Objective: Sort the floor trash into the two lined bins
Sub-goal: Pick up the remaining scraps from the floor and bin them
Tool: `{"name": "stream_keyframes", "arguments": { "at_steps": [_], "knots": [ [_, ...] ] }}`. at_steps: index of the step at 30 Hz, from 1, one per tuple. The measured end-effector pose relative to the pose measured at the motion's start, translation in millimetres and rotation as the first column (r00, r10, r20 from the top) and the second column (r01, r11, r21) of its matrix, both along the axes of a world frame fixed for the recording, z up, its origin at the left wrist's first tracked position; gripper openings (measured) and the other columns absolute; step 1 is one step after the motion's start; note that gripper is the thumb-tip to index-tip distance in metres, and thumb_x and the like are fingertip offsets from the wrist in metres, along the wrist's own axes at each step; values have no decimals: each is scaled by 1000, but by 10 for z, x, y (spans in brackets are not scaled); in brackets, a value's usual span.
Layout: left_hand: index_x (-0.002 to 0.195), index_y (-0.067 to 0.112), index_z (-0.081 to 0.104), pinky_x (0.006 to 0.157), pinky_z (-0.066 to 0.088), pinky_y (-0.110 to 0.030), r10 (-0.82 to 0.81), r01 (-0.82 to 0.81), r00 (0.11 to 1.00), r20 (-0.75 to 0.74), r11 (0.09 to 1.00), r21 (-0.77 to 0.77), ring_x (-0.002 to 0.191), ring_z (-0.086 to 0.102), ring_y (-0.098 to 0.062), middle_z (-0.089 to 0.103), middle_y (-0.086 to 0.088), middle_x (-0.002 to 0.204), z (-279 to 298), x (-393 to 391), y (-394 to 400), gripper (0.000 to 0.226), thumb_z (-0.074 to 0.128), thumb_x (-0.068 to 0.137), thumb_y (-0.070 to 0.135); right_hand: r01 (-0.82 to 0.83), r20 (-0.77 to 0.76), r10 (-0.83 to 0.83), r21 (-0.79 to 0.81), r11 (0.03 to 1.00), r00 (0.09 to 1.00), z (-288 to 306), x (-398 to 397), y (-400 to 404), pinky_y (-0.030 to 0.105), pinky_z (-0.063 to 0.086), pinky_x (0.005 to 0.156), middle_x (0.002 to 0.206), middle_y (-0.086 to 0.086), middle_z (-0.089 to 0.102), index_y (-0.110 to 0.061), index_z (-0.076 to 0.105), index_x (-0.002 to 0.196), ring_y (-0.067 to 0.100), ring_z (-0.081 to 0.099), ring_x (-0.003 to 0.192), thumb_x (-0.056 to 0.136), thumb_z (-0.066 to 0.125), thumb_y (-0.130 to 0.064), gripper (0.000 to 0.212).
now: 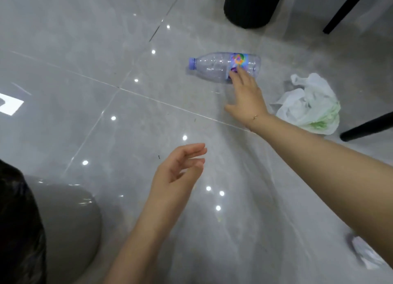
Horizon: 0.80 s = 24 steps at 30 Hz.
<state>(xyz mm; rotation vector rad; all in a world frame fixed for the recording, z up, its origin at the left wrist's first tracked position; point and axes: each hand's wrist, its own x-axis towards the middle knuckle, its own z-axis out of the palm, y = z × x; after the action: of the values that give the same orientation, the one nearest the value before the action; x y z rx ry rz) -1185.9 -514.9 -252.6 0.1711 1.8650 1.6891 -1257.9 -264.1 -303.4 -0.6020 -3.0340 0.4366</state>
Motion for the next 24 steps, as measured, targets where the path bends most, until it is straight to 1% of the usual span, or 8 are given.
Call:
{"name": "stream_keyframes", "arguments": {
  "at_steps": [3,7,10,13,19,21,22,24],
  "knots": [
    [106,31,67,91,50,-28,7,-7,1000,24,1000,-27,104,65,-6,70,16,110,-73,-6,1,32,54,77,24,-61,70,51,141,988,996,-7,-359,184,38,11,119,160,12,6,-9,13,151,27,8,147,80,66,-19,88],
    [105,31,67,93,50,-30,-10,12,998,58,999,-39,103,65,-5,70,18,109,-89,36,9,31,54,77,25,-75,173,41,195,978,984,34,-627,393,46,7,117,158,11,11,-12,5,152,27,11,146,76,70,-23,102],
    [104,33,67,92,50,-28,-21,22,999,41,999,-40,103,64,-5,70,19,108,-77,41,10,26,56,82,24,-79,234,20,245,966,972,-26,-643,449,45,17,114,150,16,24,-12,8,151,31,23,139,73,71,-24,101],
    [104,32,67,90,51,-29,-11,12,1000,14,998,-66,102,63,-1,69,21,107,-84,43,-6,28,56,93,9,-52,293,-19,230,972,956,-65,-526,418,43,32,102,133,19,40,-11,23,144,37,42,122,74,69,-28,86],
    [102,32,67,87,48,-22,51,-51,999,-1,997,-63,103,64,-5,70,18,107,-113,-2,-41,31,54,93,5,-168,127,137,277,946,982,-172,150,15,39,33,91,122,13,47,-12,36,137,33,46,111,72,62,-19,70],
    [103,30,66,88,48,-23,89,-89,996,-4,994,-63,101,64,-5,70,15,108,-135,-17,-34,29,56,92,4,-174,40,169,198,965,985,-177,419,-160,34,31,87,120,11,48,-11,38,136,32,46,109,72,63,-20,70],
    [105,29,65,88,48,-23,109,-108,994,6,992,-65,99,64,-4,69,13,110,-140,-11,-27,29,58,91,5,-144,-30,146,80,986,989,-140,562,-262,33,32,87,120,10,49,-10,39,135,31,47,109,72,66,-24,70],
    [114,27,61,91,49,-25,152,-149,986,71,988,-49,100,62,-3,64,11,118,-157,-1,-10,29,62,91,10,-33,-133,-11,-323,946,991,2,816,-497,32,41,91,123,5,51,-12,38,135,23,51,111,71,76,-35,78]
  ]
}}
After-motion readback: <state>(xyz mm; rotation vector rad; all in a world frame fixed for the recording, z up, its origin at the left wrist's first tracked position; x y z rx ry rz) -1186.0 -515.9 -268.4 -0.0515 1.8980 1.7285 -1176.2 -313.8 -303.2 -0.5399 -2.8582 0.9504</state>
